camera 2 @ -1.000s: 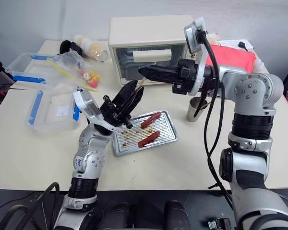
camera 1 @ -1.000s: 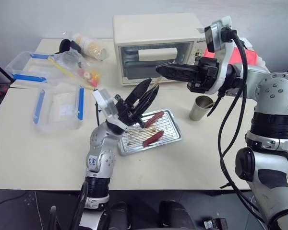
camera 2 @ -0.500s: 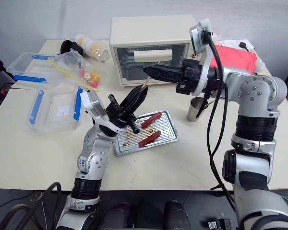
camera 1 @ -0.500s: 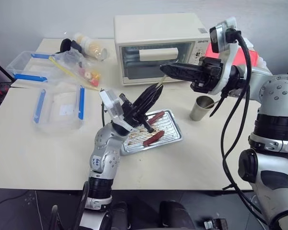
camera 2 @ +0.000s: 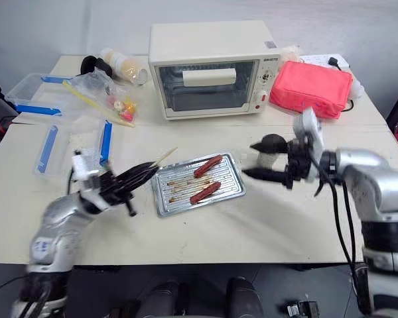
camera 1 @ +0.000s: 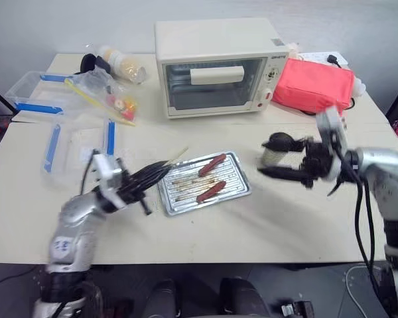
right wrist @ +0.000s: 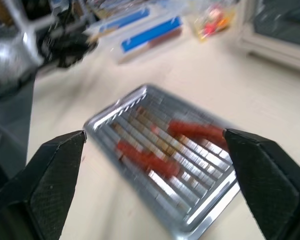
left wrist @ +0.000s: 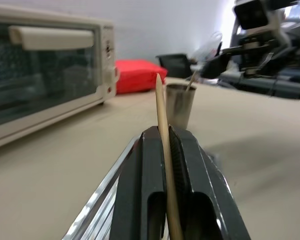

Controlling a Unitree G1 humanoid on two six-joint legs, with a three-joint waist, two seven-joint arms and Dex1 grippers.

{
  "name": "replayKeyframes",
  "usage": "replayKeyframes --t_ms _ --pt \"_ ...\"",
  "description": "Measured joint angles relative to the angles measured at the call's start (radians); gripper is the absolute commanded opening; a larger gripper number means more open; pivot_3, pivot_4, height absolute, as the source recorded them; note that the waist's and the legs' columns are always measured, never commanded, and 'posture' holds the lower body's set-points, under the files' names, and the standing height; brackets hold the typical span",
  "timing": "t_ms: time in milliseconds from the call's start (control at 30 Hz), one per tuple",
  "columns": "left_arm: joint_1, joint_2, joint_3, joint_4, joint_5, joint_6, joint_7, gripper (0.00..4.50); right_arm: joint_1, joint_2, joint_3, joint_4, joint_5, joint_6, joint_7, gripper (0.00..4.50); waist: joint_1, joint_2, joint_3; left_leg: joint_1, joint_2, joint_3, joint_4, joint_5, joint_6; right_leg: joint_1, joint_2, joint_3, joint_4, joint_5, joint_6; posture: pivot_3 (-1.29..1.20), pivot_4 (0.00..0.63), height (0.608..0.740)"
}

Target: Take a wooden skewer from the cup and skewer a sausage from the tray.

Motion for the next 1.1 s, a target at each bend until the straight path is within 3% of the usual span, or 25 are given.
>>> replayKeyframes --t_ms 133,233,433,567,800,1067,1100 --pt "0.13 0.051 0.088 -0.034 -0.009 0.006 -0.008 0.0 0.161 -0.011 -0.005 -0.017 -0.086 -0.294 0.111 4.44 0.002 0.0 0.0 0.002 0.001 -0.002 -0.001 -0.001 -0.001 0.004 -0.002 0.002 -0.007 0.0 0.0 0.0 0.15 0.74" --pt "0.219 0.061 0.155 -0.038 -0.017 0.016 -0.004 0.0 0.258 -0.046 -0.005 0.09 -0.172 -0.527 0.211 4.44 0.002 0.0 0.0 0.002 0.0 -0.001 -0.001 -0.001 0.0 0.004 -0.002 0.002 -0.008 0.0 0.0 0.0 0.15 0.74" --pt "0.337 0.061 0.207 -0.084 -0.052 0.04 -0.01 0.0 0.213 -0.031 -0.01 0.22 -0.203 -0.694 0.223 4.44 -0.011 0.0 0.0 0.006 0.003 -0.001 -0.001 -0.001 -0.001 0.005 -0.002 0.003 -0.006 0.001 0.0 0.0 0.15 0.74" --pt "0.363 0.062 0.236 -0.061 -0.052 0.039 -0.012 0.0 0.021 0.012 0.076 0.217 -0.225 -0.64 0.196 4.44 -0.028 0.0 0.0 0.005 0.004 -0.001 -0.001 -0.001 -0.002 0.003 -0.002 0.004 -0.006 0.001 -0.001 0.0 0.15 0.74" --pt "0.31 0.064 0.236 -0.038 -0.05 0.043 -0.01 0.0 -0.334 0.12 0.372 0.192 -0.397 -0.334 0.138 4.44 -0.026 0.0 0.0 0.002 0.004 -0.002 -0.002 -0.002 -0.004 0.001 -0.003 0.006 -0.006 0.0 -0.002 0.0 0.15 0.74" --pt "0.302 0.036 0.191 -0.049 -0.042 0.043 0.016 0.0 -0.463 0.294 0.552 0.256 -0.505 -0.194 0.093 4.44 -0.028 0.0 0.0 0.0 0.004 -0.002 -0.002 -0.002 -0.003 0.001 -0.003 0.003 -0.004 0.0 -0.002 0.0 0.15 0.74" --pt "0.304 0.03 0.187 -0.055 -0.041 0.043 0.019 0.0 -0.475 0.305 0.567 0.276 -0.519 -0.196 0.089 4.28 -0.027 0.0 0.0 0.0 0.004 -0.002 -0.001 -0.002 -0.003 0.001 -0.003 0.003 -0.004 0.0 -0.002 0.0 0.15 0.74"
